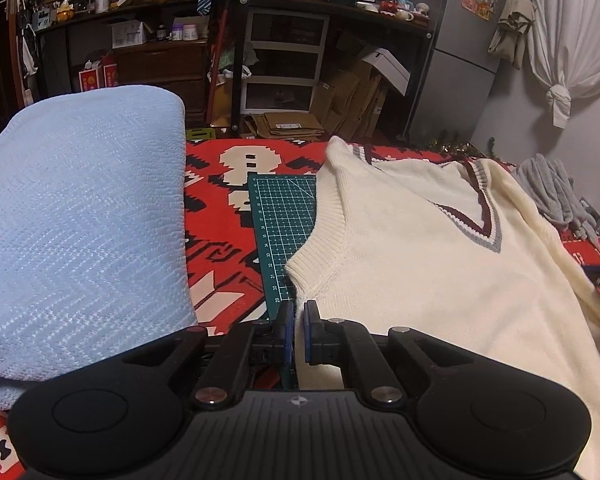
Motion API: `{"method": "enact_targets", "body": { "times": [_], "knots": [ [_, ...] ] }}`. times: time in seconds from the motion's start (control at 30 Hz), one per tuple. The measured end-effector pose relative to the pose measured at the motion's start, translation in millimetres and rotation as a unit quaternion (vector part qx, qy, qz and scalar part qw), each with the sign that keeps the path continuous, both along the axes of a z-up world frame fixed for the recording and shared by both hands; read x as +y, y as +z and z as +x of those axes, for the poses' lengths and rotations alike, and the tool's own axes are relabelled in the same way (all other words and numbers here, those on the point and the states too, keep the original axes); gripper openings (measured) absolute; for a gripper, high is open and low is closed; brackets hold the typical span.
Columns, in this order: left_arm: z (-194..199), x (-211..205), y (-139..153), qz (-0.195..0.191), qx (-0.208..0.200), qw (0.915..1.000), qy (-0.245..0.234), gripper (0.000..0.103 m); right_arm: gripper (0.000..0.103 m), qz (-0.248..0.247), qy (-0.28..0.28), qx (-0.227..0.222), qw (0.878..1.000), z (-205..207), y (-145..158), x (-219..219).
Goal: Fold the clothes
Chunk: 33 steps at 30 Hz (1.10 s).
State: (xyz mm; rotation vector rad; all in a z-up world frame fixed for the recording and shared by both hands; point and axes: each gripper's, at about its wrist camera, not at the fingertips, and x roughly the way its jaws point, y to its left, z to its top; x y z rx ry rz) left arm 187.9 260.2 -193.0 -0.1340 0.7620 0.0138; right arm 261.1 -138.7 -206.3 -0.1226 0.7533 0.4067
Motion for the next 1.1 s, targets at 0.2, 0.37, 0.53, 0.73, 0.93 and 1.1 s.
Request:
{"method": "enact_targets", "body": {
  "times": [0.2,0.37,0.53,0.73,0.93,1.1],
  "knots": [
    [-1,3,-6,-0.008,0.008,0.9999,0.0,0.005,0.023,-0.001,0.002,0.016,1.0,4,-7,7],
    [-2,1,-8,-0.007,0.01,0.9999,-0.004,0.006,0.023,-0.044,0.034,0.0,0.998,-7,-10,25],
    [0,-3,-9,-0.001,0.009,0.9999,-0.013,0.006,0.018,-0.048,0.042,-0.007,0.998,-12,-12,32],
    [2,-1,-9,-0.01,0.006,0.9998,-0.013,0.007,0.018,0.043,0.017,0.044,0.998,11,-11,15],
    [2,-4,-8,0.008,0.004,0.9999,-0.012,0.004,0.006,0.037,0.021,0.015,0.999,11,-1,10],
    [1,-5,-5,0.023,0.001,0.9997,-0.009,0.003,0.006,0.022,-0.043,-0.015,0.999,17,16,-36]
  ]
}}
